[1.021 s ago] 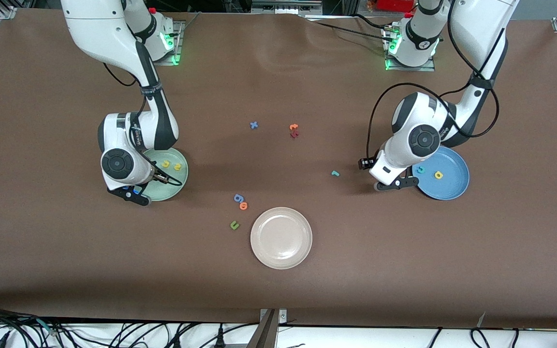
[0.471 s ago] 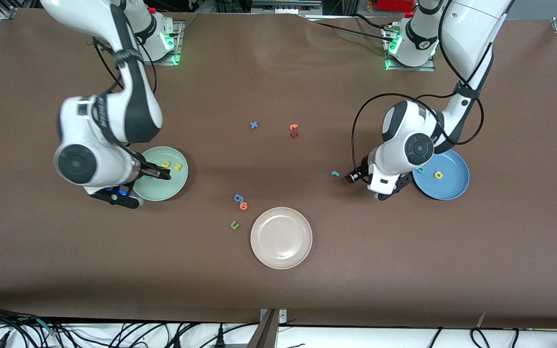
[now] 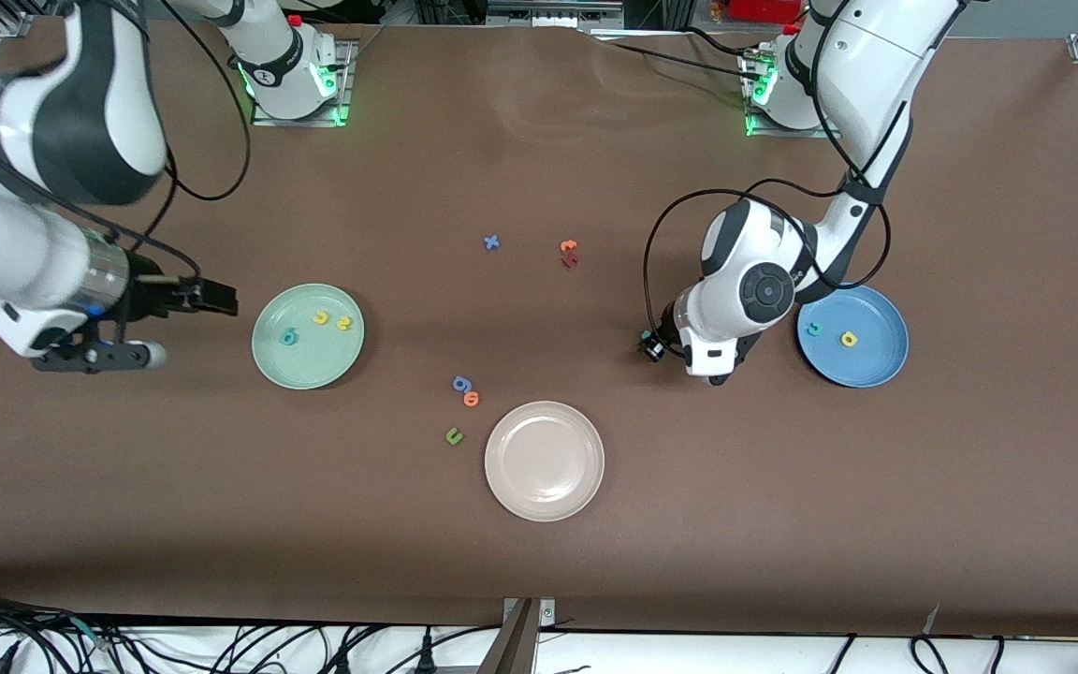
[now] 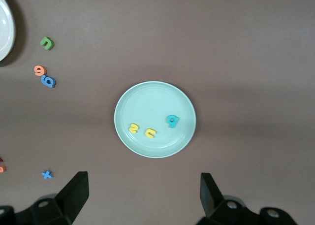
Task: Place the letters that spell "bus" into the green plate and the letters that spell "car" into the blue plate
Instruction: 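Grasp the cyan L with the left gripper while the right gripper retracts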
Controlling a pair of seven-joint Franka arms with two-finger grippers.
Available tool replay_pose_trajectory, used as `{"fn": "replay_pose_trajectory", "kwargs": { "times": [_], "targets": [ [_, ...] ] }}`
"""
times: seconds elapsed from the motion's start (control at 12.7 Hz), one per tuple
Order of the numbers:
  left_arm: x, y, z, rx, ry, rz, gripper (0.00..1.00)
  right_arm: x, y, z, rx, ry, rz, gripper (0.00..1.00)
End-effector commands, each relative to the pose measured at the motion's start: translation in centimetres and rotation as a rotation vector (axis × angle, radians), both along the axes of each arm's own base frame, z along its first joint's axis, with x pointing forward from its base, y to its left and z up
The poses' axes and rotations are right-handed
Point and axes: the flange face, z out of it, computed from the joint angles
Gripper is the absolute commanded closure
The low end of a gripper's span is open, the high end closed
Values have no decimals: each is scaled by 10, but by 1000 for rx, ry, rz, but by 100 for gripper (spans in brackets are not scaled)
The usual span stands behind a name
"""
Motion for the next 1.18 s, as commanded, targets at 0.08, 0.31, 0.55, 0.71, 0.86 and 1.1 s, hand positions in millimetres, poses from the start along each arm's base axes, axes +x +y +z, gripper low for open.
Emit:
{"fn": "replay_pose_trajectory", "kwargs": {
  "times": [0.08, 0.31, 0.55, 0.71, 0.86, 1.1],
  "targets": [
    [6, 3, -8, 93, -14, 42, 34, -22, -26, 43, 24, -36, 26, 0],
    [4, -9, -17, 118, -46, 115, 34, -35, -28, 50, -36, -48, -51, 0],
    [3, -10, -22, 120, -41, 131, 34, -74, -42, 46, -22, -107, -96, 0],
    [3, -11, -25, 119, -45, 132, 34, -74, -53, 55, -21, -135, -101, 0],
    [1, -12, -32, 122, -36, 132, 35, -71, -67, 68, -7, -157, -125, 0],
    [-2, -19, -38, 115, -50, 125, 35, -78, -61, 74, -15, -117, -61, 0]
  ]
}}
